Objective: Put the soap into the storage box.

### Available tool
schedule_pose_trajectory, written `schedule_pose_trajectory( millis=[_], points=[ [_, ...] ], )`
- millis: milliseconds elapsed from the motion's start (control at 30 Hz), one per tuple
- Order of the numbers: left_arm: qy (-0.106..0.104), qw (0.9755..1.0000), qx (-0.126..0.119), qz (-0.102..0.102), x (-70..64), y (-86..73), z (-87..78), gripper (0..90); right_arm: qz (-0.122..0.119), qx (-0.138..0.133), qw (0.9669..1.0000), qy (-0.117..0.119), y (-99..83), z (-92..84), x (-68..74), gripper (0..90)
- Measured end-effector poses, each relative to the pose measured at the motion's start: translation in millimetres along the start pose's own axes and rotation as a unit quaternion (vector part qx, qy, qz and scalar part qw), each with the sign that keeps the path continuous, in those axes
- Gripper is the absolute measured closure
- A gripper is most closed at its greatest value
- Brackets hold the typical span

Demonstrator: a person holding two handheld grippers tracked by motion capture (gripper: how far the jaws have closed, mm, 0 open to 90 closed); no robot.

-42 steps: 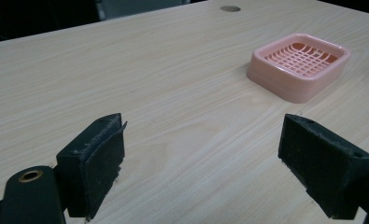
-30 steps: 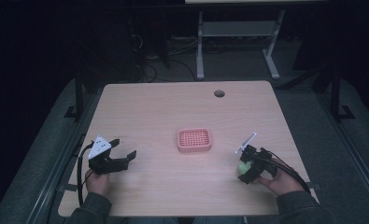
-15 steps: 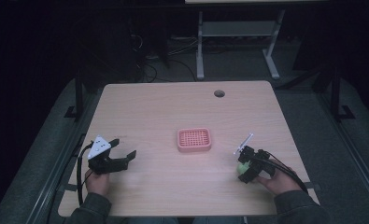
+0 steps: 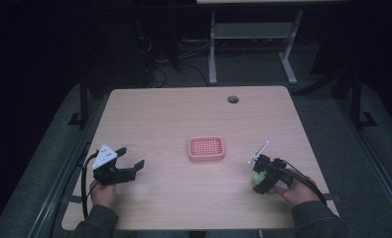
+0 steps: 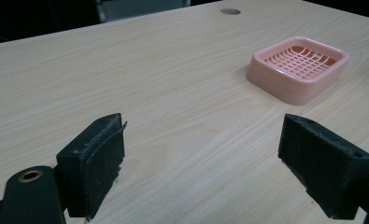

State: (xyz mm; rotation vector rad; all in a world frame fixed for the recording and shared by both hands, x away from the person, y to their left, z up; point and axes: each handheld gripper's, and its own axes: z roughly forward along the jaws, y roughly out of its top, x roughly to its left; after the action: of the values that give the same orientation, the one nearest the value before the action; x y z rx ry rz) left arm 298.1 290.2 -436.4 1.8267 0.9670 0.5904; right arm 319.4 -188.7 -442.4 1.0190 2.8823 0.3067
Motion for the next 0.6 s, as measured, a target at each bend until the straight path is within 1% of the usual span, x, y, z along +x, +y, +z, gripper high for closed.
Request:
schedule_pose_trajectory(
  millis=[67,100,233,500,567,600],
  points=[
    [0.000,1.0000,0.000,0.000,-0.1,0.1,-0.1,14.0,0.001,0.001,1.0000,0.002,0.2,-0.1,-0.2,25.5],
    [0.000,1.0000,0.000,0.000,0.0,0.1,-0.3,14.0,-0.003,0.000,1.0000,0.002,0.4,-0.6,0.1,25.5],
    [0.001,1.0000,-0.001,0.000,0.0,0.1,-0.6,14.0,-0.004,-0.002,1.0000,-0.003,2.3,-3.3,0.7,25.5],
    [-0.001,1.0000,-0.003,-0.004,-0.1,-0.4,-0.7,14.0,-0.014,-0.017,0.9998,-0.003,11.4,-13.3,1.7,25.4],
    [-0.001,1.0000,-0.002,-0.005,0.3,-0.7,-0.7,14.0,-0.011,-0.026,0.9996,0.003,15.0,-18.6,0.8,25.4],
    [-0.001,1.0000,-0.002,-0.005,0.3,-0.7,-0.7,14.0,-0.014,-0.030,0.9995,0.002,16.3,-20.3,-0.2,25.4]
  ],
)
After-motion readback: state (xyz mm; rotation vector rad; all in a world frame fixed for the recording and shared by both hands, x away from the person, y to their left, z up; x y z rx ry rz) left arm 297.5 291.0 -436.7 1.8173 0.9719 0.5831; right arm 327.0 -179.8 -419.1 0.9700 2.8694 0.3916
